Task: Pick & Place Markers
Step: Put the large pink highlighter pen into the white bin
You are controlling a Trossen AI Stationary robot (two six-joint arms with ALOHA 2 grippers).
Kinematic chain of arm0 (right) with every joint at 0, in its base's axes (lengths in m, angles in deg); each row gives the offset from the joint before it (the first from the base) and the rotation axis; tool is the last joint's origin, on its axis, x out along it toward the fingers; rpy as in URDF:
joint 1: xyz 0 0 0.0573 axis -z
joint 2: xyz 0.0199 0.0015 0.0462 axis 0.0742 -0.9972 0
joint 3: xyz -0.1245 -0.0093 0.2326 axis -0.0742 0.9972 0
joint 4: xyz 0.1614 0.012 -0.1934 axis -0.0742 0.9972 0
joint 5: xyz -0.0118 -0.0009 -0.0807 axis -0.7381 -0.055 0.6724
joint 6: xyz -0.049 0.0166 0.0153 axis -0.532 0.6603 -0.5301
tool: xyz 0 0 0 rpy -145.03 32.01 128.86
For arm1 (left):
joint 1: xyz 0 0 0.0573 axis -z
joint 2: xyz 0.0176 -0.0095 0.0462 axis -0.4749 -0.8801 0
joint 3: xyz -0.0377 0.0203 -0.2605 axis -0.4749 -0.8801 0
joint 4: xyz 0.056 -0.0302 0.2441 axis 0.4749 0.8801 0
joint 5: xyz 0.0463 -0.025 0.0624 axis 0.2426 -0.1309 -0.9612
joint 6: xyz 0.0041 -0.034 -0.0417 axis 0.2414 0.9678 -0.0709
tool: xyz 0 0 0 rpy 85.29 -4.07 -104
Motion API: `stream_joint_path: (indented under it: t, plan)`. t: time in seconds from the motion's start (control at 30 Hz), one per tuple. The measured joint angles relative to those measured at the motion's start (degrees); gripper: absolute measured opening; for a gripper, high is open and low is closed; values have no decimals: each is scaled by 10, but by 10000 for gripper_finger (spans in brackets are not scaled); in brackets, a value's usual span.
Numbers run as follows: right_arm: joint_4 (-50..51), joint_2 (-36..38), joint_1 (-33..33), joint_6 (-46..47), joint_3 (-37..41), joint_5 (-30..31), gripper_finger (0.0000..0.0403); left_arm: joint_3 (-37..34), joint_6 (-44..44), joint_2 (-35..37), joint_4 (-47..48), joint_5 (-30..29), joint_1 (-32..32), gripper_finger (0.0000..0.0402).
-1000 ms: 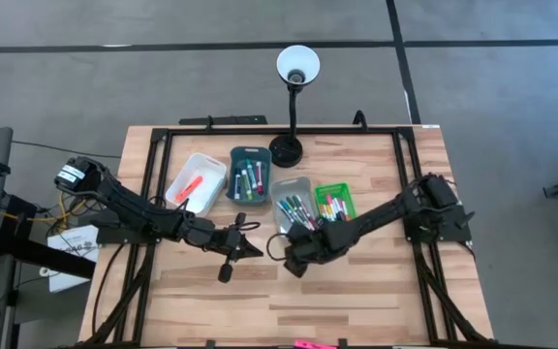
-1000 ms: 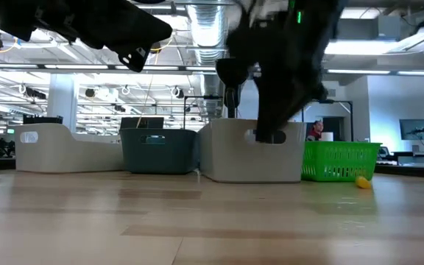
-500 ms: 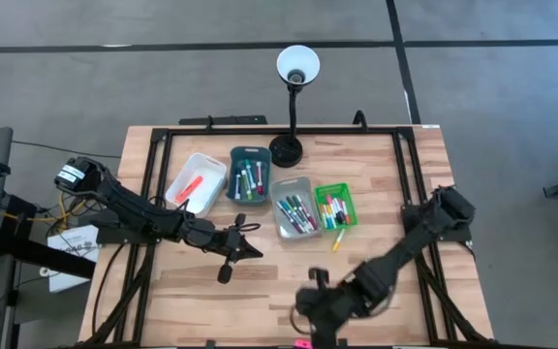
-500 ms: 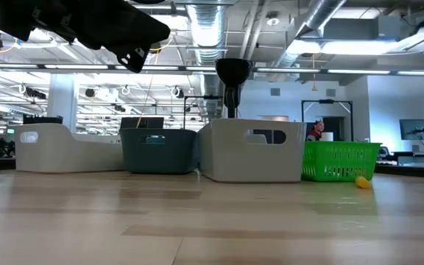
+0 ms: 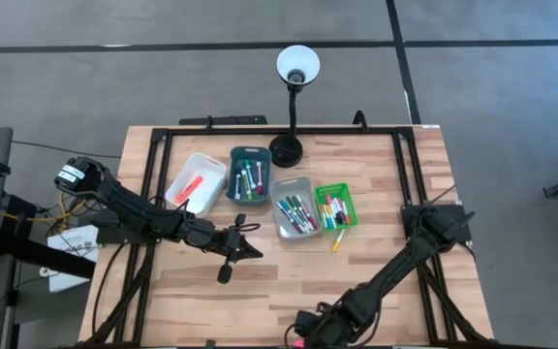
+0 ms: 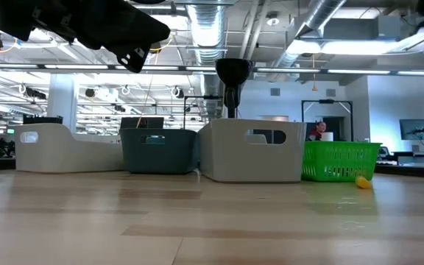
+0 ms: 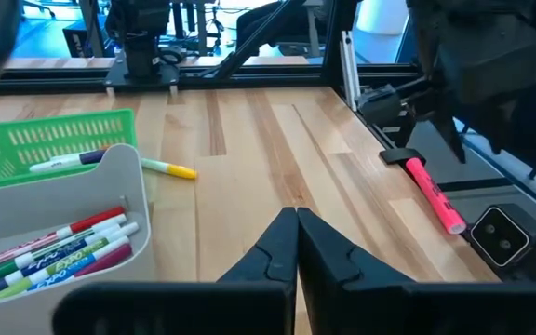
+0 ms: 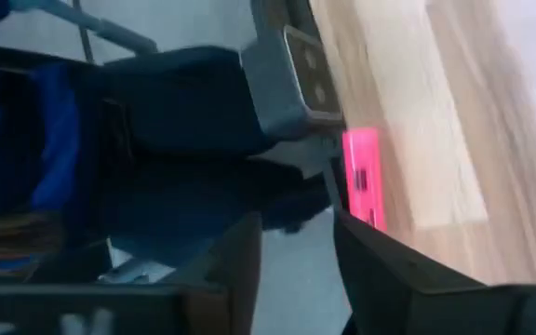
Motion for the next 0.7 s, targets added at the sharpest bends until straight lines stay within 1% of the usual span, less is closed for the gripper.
stream_joint_path:
  t: [0.1,0.23,0.4,0.5,0.7]
  plan:
    - [4,-7,-10,-14,-1,6,151,0,5,0,0,6,0,4]
    - [57,-8,-25,-3,-1,21,167,0,15,0,0,13,0,4]
    - [58,-11,-40,2,-1,11,166,0,15,0,0,13,1,4]
    - [72,-19,-46,-3,0,23,163,0,15,0,0,13,3,4]
    - [46,-54,-46,-27,-1,16,162,0,16,0,-2,13,3,4]
